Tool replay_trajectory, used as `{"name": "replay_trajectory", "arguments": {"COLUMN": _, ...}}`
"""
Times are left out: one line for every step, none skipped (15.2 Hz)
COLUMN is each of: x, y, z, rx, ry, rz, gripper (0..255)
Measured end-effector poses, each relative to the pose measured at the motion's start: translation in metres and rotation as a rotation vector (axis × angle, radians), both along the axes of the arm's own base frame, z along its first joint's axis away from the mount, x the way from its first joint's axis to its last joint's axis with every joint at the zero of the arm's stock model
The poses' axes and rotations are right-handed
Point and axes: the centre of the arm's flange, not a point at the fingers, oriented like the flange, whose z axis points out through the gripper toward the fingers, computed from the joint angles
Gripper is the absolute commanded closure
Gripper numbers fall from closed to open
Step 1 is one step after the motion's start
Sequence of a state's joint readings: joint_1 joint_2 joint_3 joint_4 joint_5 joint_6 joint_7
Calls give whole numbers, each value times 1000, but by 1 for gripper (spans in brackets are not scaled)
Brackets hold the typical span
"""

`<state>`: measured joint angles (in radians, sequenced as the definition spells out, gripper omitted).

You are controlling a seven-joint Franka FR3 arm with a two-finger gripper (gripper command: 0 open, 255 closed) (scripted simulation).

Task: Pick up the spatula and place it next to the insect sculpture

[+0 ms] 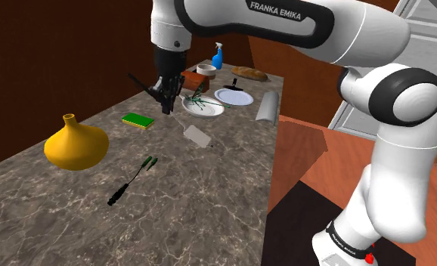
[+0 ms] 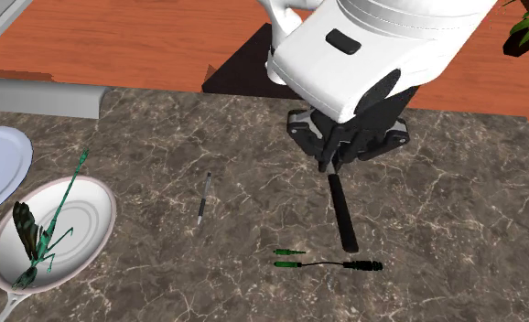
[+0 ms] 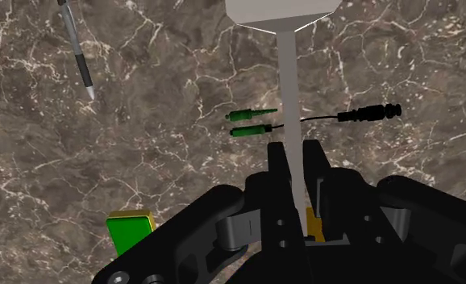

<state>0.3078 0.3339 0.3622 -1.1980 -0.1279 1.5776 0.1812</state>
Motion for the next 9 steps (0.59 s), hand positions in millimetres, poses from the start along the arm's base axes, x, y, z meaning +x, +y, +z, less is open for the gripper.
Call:
{"name": "replay_trajectory", "arguments": {"x": 4, "y": -14, "z": 0, "rx": 0, "ry": 0, "rz": 0, "gripper": 255}}
{"name": "replay_trajectory", "arguments": {"x": 5, "y": -27, "z": 1, "rx": 0, "ry": 0, "rz": 0, "gripper": 255}}
{"name": "replay_trajectory", "arguments": {"x": 5, "y": -38, "z": -1, "rx": 0, "ry": 0, "rz": 0, "gripper": 255}}
{"name": "replay_trajectory", "arguments": {"x": 6, "y": -51, "z": -2, "rx": 0, "ry": 0, "rz": 0, "gripper": 255}}
{"name": "replay_trajectory", "arguments": {"x": 7, "y": -64, "z": -2, "rx": -1, "ry": 0, "rz": -1, "gripper": 255}}
{"name": "replay_trajectory", "arguments": {"x": 8, "y": -79, "z": -1, "rx": 0, "ry": 1, "rz": -1, "gripper": 255}}
{"name": "replay_trajectory", "arguments": {"x": 12, "y": -90, "z": -2, "rx": 0, "ry": 0, "rz": -1, "gripper": 255}}
{"name": "replay_trajectory", "arguments": {"x": 16, "y": -103, "z": 0, "rx": 0, "ry": 0, "rz": -1, "gripper": 255}}
{"name": "replay_trajectory", "arguments": {"x": 19, "y": -116, "z": -1, "rx": 0, "ry": 0, "rz": -1, "gripper": 255}}
